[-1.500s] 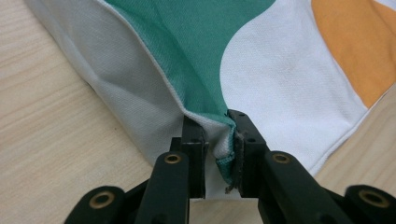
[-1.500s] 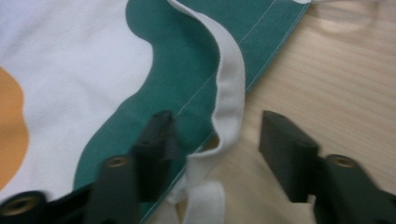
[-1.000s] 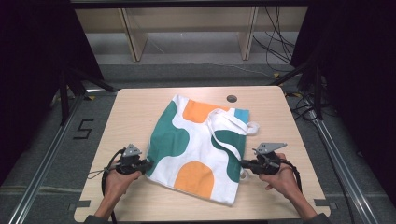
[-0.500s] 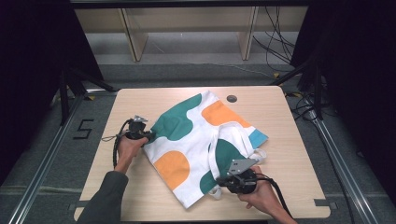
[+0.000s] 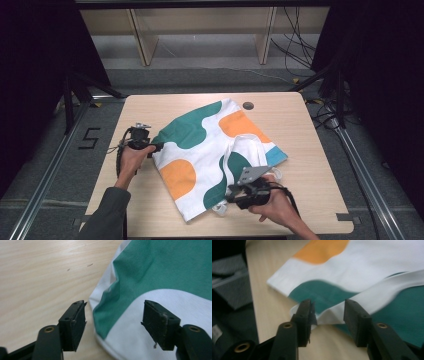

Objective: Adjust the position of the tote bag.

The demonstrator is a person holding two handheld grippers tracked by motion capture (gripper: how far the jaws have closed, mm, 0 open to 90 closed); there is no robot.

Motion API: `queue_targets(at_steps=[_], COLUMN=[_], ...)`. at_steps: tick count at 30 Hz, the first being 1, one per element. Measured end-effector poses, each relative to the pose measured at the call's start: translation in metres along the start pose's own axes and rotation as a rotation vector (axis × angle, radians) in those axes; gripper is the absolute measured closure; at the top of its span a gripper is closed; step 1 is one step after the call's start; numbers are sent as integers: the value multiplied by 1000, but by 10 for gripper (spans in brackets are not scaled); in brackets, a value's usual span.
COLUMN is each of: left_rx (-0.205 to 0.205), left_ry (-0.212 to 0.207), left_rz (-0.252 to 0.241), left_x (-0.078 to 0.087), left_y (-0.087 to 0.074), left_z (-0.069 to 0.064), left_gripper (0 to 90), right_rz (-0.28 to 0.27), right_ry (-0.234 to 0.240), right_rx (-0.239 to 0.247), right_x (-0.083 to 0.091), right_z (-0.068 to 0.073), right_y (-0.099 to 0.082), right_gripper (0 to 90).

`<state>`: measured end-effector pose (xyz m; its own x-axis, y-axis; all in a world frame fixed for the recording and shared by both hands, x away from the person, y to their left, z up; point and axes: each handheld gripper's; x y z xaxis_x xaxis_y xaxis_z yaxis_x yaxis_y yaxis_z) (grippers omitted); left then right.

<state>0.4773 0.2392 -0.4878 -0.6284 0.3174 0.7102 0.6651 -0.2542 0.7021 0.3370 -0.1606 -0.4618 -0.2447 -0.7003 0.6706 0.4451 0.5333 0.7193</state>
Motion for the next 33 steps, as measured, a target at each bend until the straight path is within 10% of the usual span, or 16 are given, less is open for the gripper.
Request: queue_targets(at_steps=[4,7,10,13,20,22,33], left_rx=[48,13,-1,43,48,42,33], left_ry=[-35,-54,-115,-196,-251,-246,-308], left_rz=[-20,-15,-29,-37,-22,-22,21], left_x=[21,40,59,63,74,76,72], left_y=[-16,-29,-50,-64,-91,-96,-107], left_z=[-1,-14,-34,-49,-77,-85,-106], left_gripper=[293,289,285,255,245,244,228], right_rz=[-110,-158,-126,-93,-25,3,61], right_ry=[-37,-189,-336,-430,-444,-444,-377], right_rx=[-90,-106,-269,-325,-461,-428,-532], right_x=[38,59,73,79,75,67,51], right_z=[-27,-59,-100,-133,-162,-173,-178], right_y=[8,7,-4,-18,-39,-46,-50], right_gripper=[524,523,481,461,451,457,502])
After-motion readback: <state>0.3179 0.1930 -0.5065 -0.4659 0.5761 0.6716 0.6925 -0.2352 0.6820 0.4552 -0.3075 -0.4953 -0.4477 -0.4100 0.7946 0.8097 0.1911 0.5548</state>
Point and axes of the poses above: each handheld gripper's, and its own axes: x roughly backward along the jaws, y roughly out of its top, z roughly to its left, and after that the axes turned 6 degrees about -x, right-handed
